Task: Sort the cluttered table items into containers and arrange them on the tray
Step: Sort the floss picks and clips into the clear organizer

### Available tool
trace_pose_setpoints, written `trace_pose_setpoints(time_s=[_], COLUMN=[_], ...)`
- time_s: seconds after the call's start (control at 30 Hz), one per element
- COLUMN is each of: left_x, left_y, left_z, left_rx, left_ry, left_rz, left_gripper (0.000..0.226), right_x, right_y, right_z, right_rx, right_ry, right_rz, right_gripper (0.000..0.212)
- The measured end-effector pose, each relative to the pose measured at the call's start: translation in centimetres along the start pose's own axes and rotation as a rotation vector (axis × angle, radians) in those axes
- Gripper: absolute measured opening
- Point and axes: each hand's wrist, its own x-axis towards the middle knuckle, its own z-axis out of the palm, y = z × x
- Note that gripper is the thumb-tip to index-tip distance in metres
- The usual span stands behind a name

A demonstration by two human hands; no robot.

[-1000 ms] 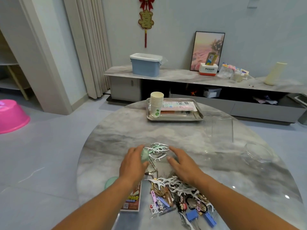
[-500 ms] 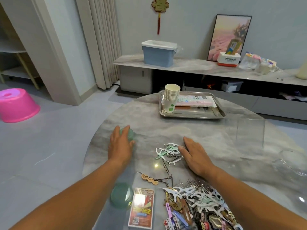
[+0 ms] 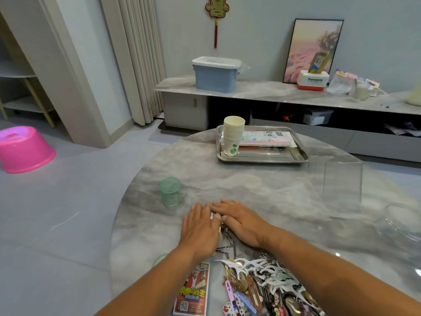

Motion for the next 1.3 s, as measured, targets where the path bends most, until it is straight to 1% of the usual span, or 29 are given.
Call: trace_pose_setpoints(time_s=[0.1, 0.2, 0.37, 0.47, 0.53, 0.6, 0.67, 0.73, 0.83, 0.9, 0.97, 1.03, 1.1, 1.17, 1.27, 1.3], left_x=[-0.4, -1.4, -3.8, -5.0, -5.7, -6.6, -7.7, -9.2, -11.6, -13.4, -15.1, -16.0, -16.2, -16.2, -15.4, -14.9], left_y=[1.7, 3.6, 6.6, 7.6, 8.1, 8.2, 7.8, 6.8, 5.4, 4.6, 3.6, 2.4, 1.3, 0.4, -0.7, -1.1], left_z=[0.8, 1.6, 3.1, 3.6, 3.5, 3.5, 3.5, 3.5, 4.3, 4.7, 5.1, 5.2, 5.1, 4.8, 4.4, 4.1], left_rx=[-0.027, -0.095, -0.199, -0.273, -0.317, -0.260, -0.168, -0.092, 0.040, 0.123, 0.158, 0.155, 0.111, 0.024, -0.170, -0.205], left_ry=[-0.038, -0.055, -0.106, -0.144, -0.092, 0.054, 0.207, 0.300, 0.393, 0.455, 0.525, 0.633, 0.731, 0.762, 0.667, 0.631], left_rz=[0.003, -0.007, -0.021, -0.009, -0.028, -0.058, -0.098, -0.074, 0.032, 0.082, 0.099, 0.089, 0.031, -0.086, -0.297, -0.327], left_gripper=[0.062, 0.065, 0.070, 0.072, 0.073, 0.071, 0.068, 0.065, 0.058, 0.054, 0.049, 0.046, 0.048, 0.056, 0.071, 0.074], right_x=[-1.9, -4.3, -8.4, -10.1, -11.1, -12.6, -14.2, -16.3, -20.4, -23.2, -25.9, -27.9, -29.3, -30.4, -30.8, -30.5], right_y=[-1.0, -2.1, -2.3, -2.1, -2.3, -2.0, -1.2, -0.8, -0.1, 0.3, 0.5, 0.6, 0.7, 0.7, 0.3, 0.1], right_z=[0.2, 0.1, -0.8, -1.7, -2.2, -2.9, -3.8, -4.6, -4.5, -3.9, -3.0, -2.1, -1.4, -0.6, 0.5, 0.7], right_rx=[0.029, 0.096, 0.116, 0.092, 0.094, 0.143, 0.211, 0.280, 0.327, 0.360, 0.354, 0.346, 0.339, 0.308, 0.237, 0.229], right_ry=[-0.023, -0.066, -0.143, -0.126, -0.046, 0.095, 0.264, 0.390, 0.518, 0.596, 0.650, 0.704, 0.768, 0.801, 0.784, 0.770], right_rz=[-0.066, -0.053, -0.021, 0.045, 0.061, 0.107, 0.235, 0.342, 0.453, 0.538, 0.595, 0.641, 0.680, 0.708, 0.725, 0.721], right_gripper=[0.054, 0.059, 0.052, 0.050, 0.046, 0.044, 0.041, 0.039, 0.053, 0.056, 0.055, 0.045, 0.036, 0.037, 0.043, 0.048])
